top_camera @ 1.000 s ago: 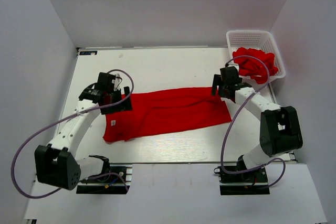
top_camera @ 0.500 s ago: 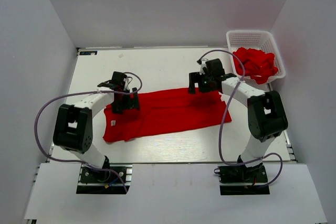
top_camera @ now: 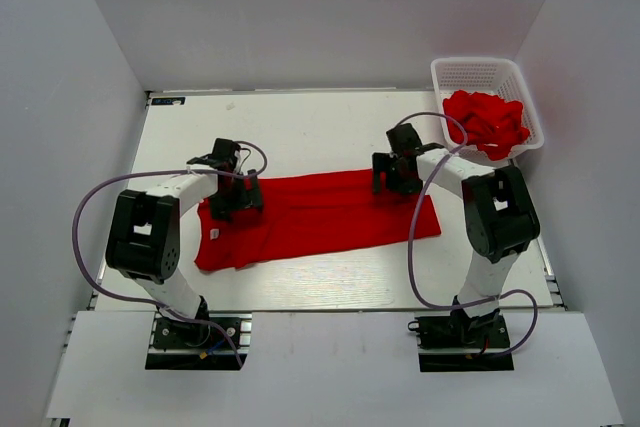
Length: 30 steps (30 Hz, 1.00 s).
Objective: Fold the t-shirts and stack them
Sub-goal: Fold the other side of the tshirt into a rectangle
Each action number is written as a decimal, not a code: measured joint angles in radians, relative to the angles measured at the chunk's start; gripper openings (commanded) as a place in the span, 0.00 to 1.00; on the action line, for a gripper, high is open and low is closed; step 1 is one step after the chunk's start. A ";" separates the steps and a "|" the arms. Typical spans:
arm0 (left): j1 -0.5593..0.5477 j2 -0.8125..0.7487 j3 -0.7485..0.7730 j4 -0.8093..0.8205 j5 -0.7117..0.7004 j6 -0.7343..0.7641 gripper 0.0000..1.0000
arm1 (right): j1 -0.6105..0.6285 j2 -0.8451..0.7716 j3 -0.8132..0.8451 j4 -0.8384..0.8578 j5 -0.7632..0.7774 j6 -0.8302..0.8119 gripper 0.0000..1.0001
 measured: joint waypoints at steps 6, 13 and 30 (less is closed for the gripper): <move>0.022 0.012 0.009 -0.002 0.008 -0.023 1.00 | -0.021 0.005 0.011 -0.114 0.269 0.124 0.80; 0.044 0.040 0.040 -0.028 0.028 -0.035 1.00 | -0.097 -0.007 0.026 -0.244 0.504 0.206 0.86; 0.071 0.127 0.249 -0.034 0.042 0.036 1.00 | -0.145 -0.293 0.019 -0.066 0.087 -0.061 0.90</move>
